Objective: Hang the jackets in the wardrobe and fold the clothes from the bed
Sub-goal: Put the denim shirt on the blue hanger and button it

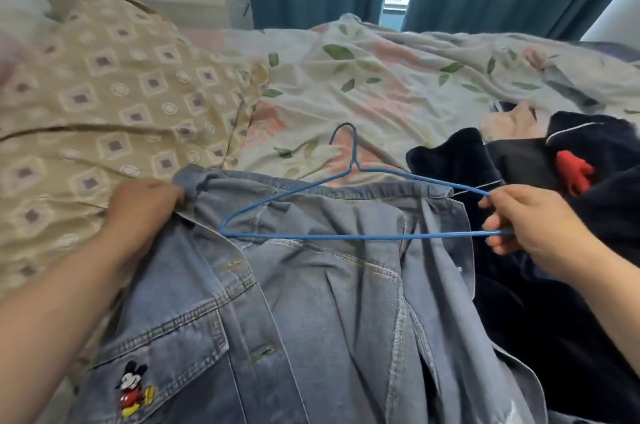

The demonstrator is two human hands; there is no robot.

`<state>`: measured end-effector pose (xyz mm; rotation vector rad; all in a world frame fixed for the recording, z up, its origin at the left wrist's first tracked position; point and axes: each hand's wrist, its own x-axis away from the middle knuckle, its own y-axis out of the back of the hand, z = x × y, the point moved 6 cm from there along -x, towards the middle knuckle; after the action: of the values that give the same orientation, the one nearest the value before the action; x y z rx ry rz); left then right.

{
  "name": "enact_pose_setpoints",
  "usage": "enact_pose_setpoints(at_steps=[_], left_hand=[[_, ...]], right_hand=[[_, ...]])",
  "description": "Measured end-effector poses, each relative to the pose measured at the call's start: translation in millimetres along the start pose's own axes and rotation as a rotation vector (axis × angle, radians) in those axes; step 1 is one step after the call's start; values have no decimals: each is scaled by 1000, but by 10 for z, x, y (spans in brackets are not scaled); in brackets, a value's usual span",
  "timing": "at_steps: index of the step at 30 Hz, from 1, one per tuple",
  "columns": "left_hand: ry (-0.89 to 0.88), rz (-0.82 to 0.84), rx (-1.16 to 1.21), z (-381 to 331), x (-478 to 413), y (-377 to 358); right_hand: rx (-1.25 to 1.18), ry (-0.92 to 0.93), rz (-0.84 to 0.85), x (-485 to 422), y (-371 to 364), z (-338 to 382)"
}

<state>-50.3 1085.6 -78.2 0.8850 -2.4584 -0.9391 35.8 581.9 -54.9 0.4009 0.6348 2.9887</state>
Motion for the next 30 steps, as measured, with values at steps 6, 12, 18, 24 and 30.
enact_pose_setpoints(at_steps=[6,12,18,24,30], left_hand=[[-410,-13,44,-859,387,50],[-607,171,-634,-1014,690,-709],[-976,372,-536,-1174,1107,-1479],[-868,665,-529,-807,1087,-1960],[-909,630,-485,-629,1066,-1911]], right_hand=[[-99,-126,100,-57,-716,-152],[-130,-243,82,-159,-886,-337],[399,10,-239,-71,-451,-567],[600,161,-84,-71,-603,-735],[355,107,-336,-270,-180,-533]])
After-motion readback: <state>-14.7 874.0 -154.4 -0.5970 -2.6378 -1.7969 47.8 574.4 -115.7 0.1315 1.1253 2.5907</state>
